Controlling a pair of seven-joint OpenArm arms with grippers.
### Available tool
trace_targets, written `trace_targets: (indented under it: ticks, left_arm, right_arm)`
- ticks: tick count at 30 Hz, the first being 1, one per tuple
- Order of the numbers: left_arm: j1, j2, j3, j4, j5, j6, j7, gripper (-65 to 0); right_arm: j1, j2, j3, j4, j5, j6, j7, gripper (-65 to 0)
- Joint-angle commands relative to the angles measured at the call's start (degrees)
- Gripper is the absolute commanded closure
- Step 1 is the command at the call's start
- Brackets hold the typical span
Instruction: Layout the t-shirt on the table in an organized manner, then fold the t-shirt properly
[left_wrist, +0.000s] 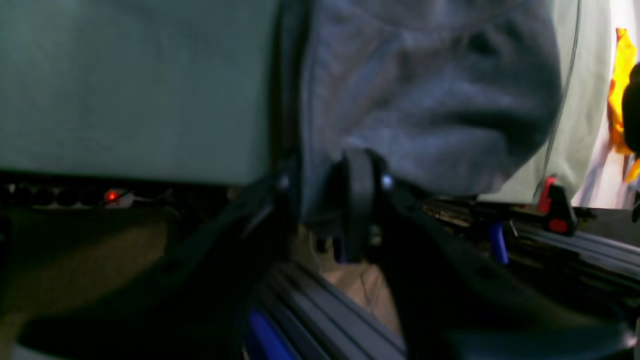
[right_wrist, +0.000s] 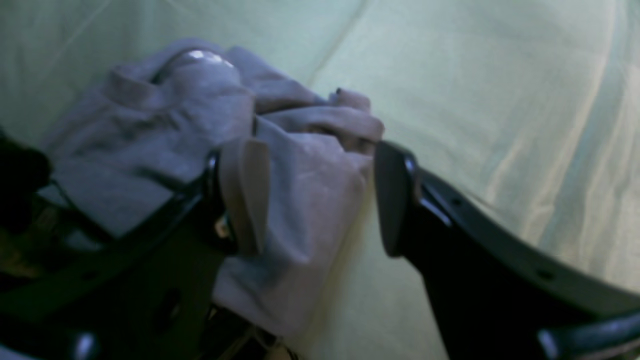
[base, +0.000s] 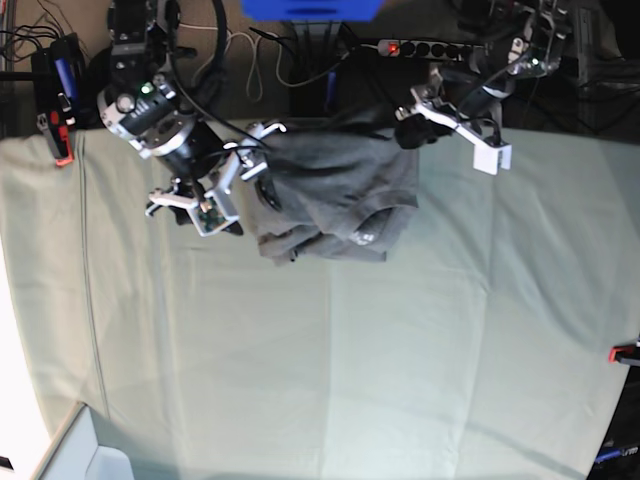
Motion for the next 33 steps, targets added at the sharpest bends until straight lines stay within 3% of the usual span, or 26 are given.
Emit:
trace_targets:
  ticks: [1,9,12,19,24,30,33]
  left_arm:
    - [0.20,-0.40,-0.14,1.24,-1.30,-0.21,-0.73,-19.4]
    - [2.04,-0.93,-1.29,10.12,-1.30,-0.29,-0.82,-41.5]
    - [-0.86,0.47,-4.01,9.33,-1.21,-0.29,-0.91,-45.5]
    - [-13.08,2.14,-4.98,-3.24,-1.12,0.15,-0.73,-45.8]
    - [-19.76,3.38,-1.46,-13.52,-0.95,0.06,-0.73,-45.8]
    - [-22.66,3.64,3.46,-17.13,-0.77,-0.12,-0.99,-45.6]
    - [-22.92,3.64,4.08,-17.13,-0.77,-0.21,-0.99,-39.6]
  right_arm:
    - [0.67,0.04,-0.05,0.64,0.96,0.12,1.37,-33.7]
    - [0.76,0.13,-0.05,-2.26,0.96,0.12,1.37,-33.7]
    - [0.76,0.13,-0.05,-2.26,0.96,0.12,1.37,-33.7]
    - [0.76,0.13,0.30,-2.26,0.96,0.12,1.37,-33.7]
    - [0.76,0.13,0.39,-2.26,0.96,0.12,1.37,-33.7]
    - [0.76,0.57,0.39,-2.26,0.87,0.12,1.37,-33.7]
    - [0.76,1.27,0.04,-2.26,0.87,0.12,1.37,-33.6]
